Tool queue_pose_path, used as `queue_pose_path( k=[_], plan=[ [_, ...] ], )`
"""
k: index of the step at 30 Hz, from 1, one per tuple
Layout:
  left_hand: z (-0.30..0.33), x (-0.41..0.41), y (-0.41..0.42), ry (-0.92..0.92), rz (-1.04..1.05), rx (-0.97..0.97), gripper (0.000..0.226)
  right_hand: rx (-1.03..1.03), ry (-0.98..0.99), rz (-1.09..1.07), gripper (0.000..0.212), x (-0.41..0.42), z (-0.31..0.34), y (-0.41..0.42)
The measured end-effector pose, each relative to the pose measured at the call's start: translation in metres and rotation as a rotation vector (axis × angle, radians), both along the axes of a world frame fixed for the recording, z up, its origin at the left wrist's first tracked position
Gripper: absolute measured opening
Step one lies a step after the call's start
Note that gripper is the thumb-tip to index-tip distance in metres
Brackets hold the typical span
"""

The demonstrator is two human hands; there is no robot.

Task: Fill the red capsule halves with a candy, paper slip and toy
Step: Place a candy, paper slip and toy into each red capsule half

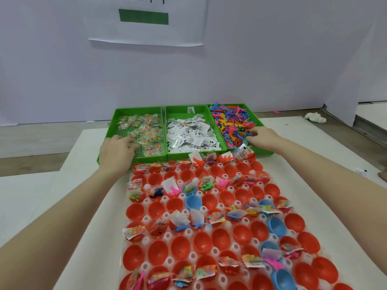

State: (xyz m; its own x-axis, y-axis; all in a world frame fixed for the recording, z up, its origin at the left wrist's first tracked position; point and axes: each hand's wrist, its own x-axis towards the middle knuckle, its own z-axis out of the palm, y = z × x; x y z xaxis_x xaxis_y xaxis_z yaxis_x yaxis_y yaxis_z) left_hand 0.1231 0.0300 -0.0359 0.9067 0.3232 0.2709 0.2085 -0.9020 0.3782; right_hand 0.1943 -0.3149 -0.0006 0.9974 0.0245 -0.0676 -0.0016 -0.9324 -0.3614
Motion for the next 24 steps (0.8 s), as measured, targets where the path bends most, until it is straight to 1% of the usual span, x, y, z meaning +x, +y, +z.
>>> queue_pose_path(
  k=[1, 2, 5, 7, 9, 11, 13, 14, 15, 17, 18, 20, 22, 24],
  plan=[
    [0.000, 0.000, 0.000, 0.044, -0.004, 0.080, 0.036, -0.053, 0.022, -0.006, 0.048, 0.002, -0.003, 0.000],
    [0.000, 0.000, 0.001, 0.070, -0.006, 0.109, 0.036, -0.076, 0.003, -0.018, 0.046, 0.004, -0.005, 0.000],
    [0.001, 0.002, 0.000, 0.077, 0.014, 0.037, 0.031, -0.023, -0.140, -0.082, 0.032, 0.004, -0.004, 0.000],
    [0.001, 0.004, -0.002, 0.068, 0.071, -0.029, 0.029, 0.011, -0.196, -0.116, 0.024, 0.005, -0.003, -0.001],
    [0.002, 0.005, -0.003, 0.072, 0.093, -0.055, 0.028, -0.011, -0.191, -0.123, 0.024, 0.005, -0.003, -0.002],
    [0.003, 0.004, -0.002, 0.070, 0.072, -0.059, 0.029, -0.044, -0.141, -0.144, 0.036, 0.003, -0.001, -0.002],
    [0.000, 0.001, -0.001, 0.044, 0.013, -0.001, 0.035, -0.077, -0.093, -0.154, 0.046, 0.002, 0.002, -0.004],
    [-0.002, -0.001, -0.001, 0.020, -0.013, 0.042, 0.037, -0.111, -0.075, -0.146, 0.046, 0.001, 0.005, -0.004],
    [-0.003, -0.003, 0.000, -0.006, -0.011, 0.044, 0.040, -0.146, -0.067, -0.131, 0.044, 0.000, 0.006, -0.003],
    [-0.001, -0.005, 0.001, -0.003, 0.013, 0.015, 0.046, -0.179, -0.083, -0.099, 0.037, 0.000, 0.008, -0.002],
    [0.000, -0.006, 0.001, 0.001, 0.005, 0.040, 0.048, -0.177, -0.095, -0.090, 0.033, 0.000, 0.008, -0.001],
    [0.000, -0.007, 0.002, -0.026, -0.035, 0.069, 0.045, -0.186, -0.123, -0.060, 0.027, -0.001, 0.008, 0.000],
    [0.005, -0.011, 0.004, -0.073, -0.076, -0.015, 0.035, -0.231, -0.160, -0.004, 0.020, -0.002, 0.006, -0.001],
    [0.012, -0.017, 0.005, -0.064, -0.106, -0.150, 0.033, -0.292, -0.168, 0.054, 0.018, -0.002, 0.005, -0.004]
  ],
)
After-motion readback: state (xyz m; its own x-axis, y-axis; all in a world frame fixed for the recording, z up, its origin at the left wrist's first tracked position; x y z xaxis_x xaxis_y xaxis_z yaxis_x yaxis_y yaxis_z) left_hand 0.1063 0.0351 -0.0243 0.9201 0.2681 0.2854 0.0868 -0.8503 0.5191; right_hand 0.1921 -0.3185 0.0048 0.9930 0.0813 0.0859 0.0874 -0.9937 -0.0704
